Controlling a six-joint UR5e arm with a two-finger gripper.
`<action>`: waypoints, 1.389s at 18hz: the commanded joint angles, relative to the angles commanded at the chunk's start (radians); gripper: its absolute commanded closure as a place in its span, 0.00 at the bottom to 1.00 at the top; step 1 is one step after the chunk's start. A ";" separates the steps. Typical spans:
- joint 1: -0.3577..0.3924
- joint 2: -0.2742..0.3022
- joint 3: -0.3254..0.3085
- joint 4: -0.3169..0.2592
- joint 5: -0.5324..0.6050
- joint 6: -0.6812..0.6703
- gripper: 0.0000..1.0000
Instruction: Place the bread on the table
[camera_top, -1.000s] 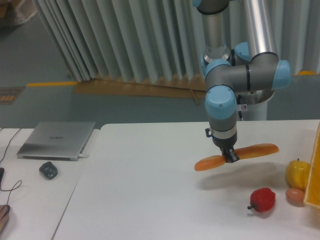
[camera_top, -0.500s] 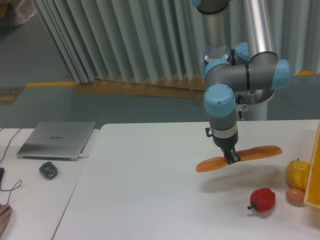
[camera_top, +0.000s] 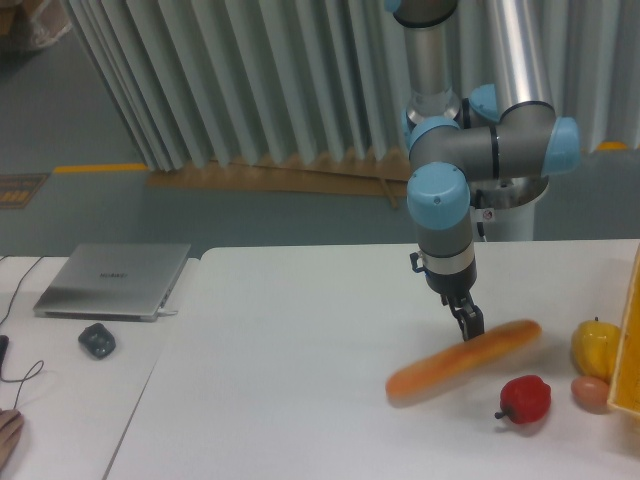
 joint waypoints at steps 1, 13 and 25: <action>0.000 0.000 0.000 0.000 0.000 0.000 0.00; 0.034 0.011 0.093 -0.012 -0.008 0.110 0.00; 0.132 0.078 0.117 -0.091 -0.034 0.445 0.00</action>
